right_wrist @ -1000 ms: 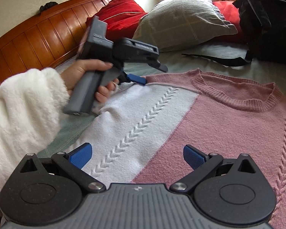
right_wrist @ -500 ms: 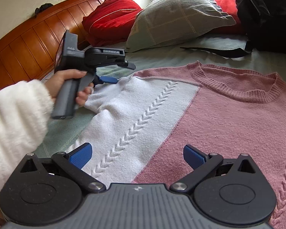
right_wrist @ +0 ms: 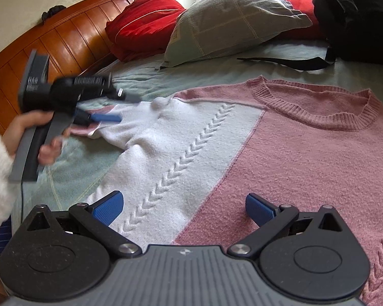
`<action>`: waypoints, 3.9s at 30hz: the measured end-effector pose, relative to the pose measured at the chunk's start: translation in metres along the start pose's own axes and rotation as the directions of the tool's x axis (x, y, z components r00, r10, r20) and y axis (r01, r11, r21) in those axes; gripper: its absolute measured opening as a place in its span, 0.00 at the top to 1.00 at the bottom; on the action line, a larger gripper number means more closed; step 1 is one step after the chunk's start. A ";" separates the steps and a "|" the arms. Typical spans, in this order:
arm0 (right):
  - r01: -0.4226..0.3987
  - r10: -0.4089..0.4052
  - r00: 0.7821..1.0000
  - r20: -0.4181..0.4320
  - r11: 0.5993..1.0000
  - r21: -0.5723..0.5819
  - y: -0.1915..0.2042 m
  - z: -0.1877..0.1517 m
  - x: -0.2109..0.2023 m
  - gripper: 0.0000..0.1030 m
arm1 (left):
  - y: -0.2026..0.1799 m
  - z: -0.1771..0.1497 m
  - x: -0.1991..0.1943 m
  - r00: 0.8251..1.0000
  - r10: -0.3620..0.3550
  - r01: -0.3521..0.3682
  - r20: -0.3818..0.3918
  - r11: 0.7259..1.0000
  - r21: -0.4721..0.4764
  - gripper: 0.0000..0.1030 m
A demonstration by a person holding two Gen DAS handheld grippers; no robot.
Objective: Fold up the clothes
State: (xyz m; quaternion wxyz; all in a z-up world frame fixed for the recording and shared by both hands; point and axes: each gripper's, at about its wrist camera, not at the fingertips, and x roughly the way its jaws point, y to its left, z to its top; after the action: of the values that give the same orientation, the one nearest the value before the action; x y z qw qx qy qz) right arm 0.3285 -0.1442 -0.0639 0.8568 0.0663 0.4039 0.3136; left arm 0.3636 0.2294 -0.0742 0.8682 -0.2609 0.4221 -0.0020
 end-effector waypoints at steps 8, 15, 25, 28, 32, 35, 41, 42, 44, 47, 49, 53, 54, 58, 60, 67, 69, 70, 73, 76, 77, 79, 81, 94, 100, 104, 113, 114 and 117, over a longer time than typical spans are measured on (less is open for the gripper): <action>0.003 -0.003 1.000 0.004 1.000 0.010 -0.001 0.000 0.001 0.00 | 0.011 -0.004 -0.020 1.000 -0.023 0.024 0.018 0.999 -0.043 0.22; 0.004 -0.004 1.000 0.001 1.000 0.005 -0.001 0.000 0.002 0.00 | 0.011 -0.008 0.002 0.997 0.064 -0.065 0.035 0.998 0.013 0.24; 0.012 -0.012 1.000 0.002 1.000 0.014 -0.002 0.000 0.004 0.00 | -0.042 -0.019 -0.015 0.992 -0.130 0.130 0.003 0.991 0.044 0.22; 0.011 -0.011 1.000 0.002 1.000 0.013 -0.002 0.000 0.004 0.00 | -0.062 -0.038 -0.010 0.972 -0.218 0.223 -0.088 0.974 0.050 0.21; 0.007 -0.007 1.000 0.003 1.000 0.016 -0.002 0.000 0.003 0.00 | -0.062 -0.053 0.003 0.968 -0.209 0.216 -0.141 0.976 0.032 0.20; 0.005 -0.005 1.000 0.004 1.000 0.017 -0.002 0.000 0.002 0.00 | -0.053 -0.059 0.009 0.969 -0.190 0.193 -0.156 0.981 0.005 0.23; 0.003 -0.003 1.000 0.004 0.999 0.033 -0.004 0.001 0.003 0.00 | -0.070 -0.054 -0.005 0.976 -0.148 0.160 -0.156 0.985 0.062 0.21; 0.003 -0.003 1.000 0.004 0.999 0.031 -0.004 0.000 0.003 0.00 | -0.075 -0.050 -0.005 0.978 -0.150 0.163 -0.145 0.983 0.080 0.20; 0.007 -0.007 1.000 0.003 1.000 0.028 -0.002 0.000 0.003 0.00 | -0.085 -0.042 -0.002 0.979 -0.162 0.175 -0.127 0.979 0.103 0.18; 0.003 -0.003 1.000 0.003 1.000 0.022 0.000 0.000 0.002 0.00 | -0.088 -0.031 0.022 0.979 -0.155 0.168 -0.129 0.981 0.096 0.18; 0.004 -0.004 1.000 0.004 1.000 0.025 -0.001 0.000 0.002 0.00 | -0.087 -0.024 0.040 0.982 -0.135 0.148 -0.130 0.985 0.093 0.18; 0.001 -0.001 1.000 0.004 0.999 0.037 -0.004 0.001 0.003 0.00 | -0.075 -0.003 0.066 0.986 -0.143 0.145 -0.089 0.989 0.020 0.18; -0.001 0.001 1.000 0.004 0.999 0.039 -0.005 0.001 0.003 0.00 | -0.074 0.003 0.069 0.987 -0.142 0.143 -0.076 0.990 0.012 0.18; -0.003 0.003 1.000 -0.001 0.999 0.043 -0.006 0.000 0.005 0.00 | -0.072 0.020 0.088 0.989 -0.140 0.140 -0.037 0.990 -0.012 0.17; -0.002 0.002 1.000 -0.004 0.999 0.041 -0.006 0.000 0.006 0.00 | -0.072 0.026 0.095 0.990 -0.144 0.144 -0.008 0.989 -0.017 0.17; -0.002 0.002 1.000 -0.002 0.999 0.044 -0.005 0.000 0.004 0.00 | -0.084 0.027 0.079 0.984 -0.179 0.179 -0.014 0.984 -0.009 0.17; 0.001 -0.001 1.000 -0.002 0.999 0.043 -0.004 0.000 0.004 0.00 | -0.093 0.023 0.073 0.978 -0.209 0.210 -0.027 0.977 0.031 0.17; 0.003 -0.003 1.000 -0.002 0.999 0.040 -0.004 0.000 0.005 0.00 | -0.098 0.022 0.075 0.978 -0.208 0.209 -0.035 0.977 0.048 0.16; 0.004 -0.004 1.000 -0.004 1.000 0.030 -0.001 0.000 0.005 0.00 | -0.106 0.023 0.089 0.983 -0.178 0.182 -0.046 0.980 0.079 0.16; -0.001 0.001 1.000 -0.001 0.999 0.032 -0.002 0.000 0.004 0.00 | -0.106 0.024 0.110 0.993 -0.121 0.122 -0.015 0.988 0.094 0.16; 0.000 0.000 1.000 -0.001 0.999 0.034 -0.003 0.000 0.004 0.00 | -0.107 0.025 0.113 0.993 -0.119 0.118 0.004 0.987 0.108 0.16; -0.002 0.002 1.000 0.003 0.999 0.038 -0.004 0.000 0.003 0.00 | -0.109 0.029 0.111 0.994 -0.109 0.109 -0.004 0.990 0.085 0.16; -0.007 0.007 1.000 0.006 0.999 0.047 -0.007 0.000 0.003 0.00 | -0.110 0.033 0.098 0.992 -0.123 0.125 -0.021 0.988 0.093 0.16; -0.013 0.013 1.000 0.000 1.000 0.027 0.001 0.000 0.000 0.00 | -0.016 0.040 0.016 0.999 -0.029 0.028 -0.032 1.000 -0.009 0.13; -0.019 0.019 1.000 0.002 1.000 0.009 0.006 0.000 -0.002 0.00 | 0.034 0.041 0.009 1.000 -0.018 0.017 -0.009 0.993 -0.119 0.13; -0.004 0.004 1.000 -0.011 1.000 0.013 0.005 -0.001 0.003 0.00 | 0.073 0.050 -0.010 1.000 -0.010 0.013 0.015 0.981 -0.193 0.13; 0.009 -0.009 1.000 -0.012 1.000 -0.005 0.009 -0.003 0.006 0.00 | 0.130 0.070 -0.035 0.982 0.161 -0.134 0.096 0.960 -0.246 0.13; 0.010 -0.010 1.000 -0.012 1.000 -0.006 0.009 -0.003 0.006 0.00 | 0.134 0.073 -0.037 0.976 0.194 -0.164 0.099 0.953 -0.255 0.13; 0.012 -0.012 1.000 -0.011 1.000 -0.006 0.009 -0.003 0.007 0.00 | 0.145 0.077 -0.045 0.944 0.301 -0.257 0.137 0.928 -0.271 0.13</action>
State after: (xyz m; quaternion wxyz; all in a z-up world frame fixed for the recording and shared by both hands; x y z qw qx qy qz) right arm 0.3256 -0.1336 -0.0674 0.8566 0.0596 0.4083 0.3099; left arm 0.3593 0.3997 -0.0684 0.8537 -0.3042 0.3735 0.1978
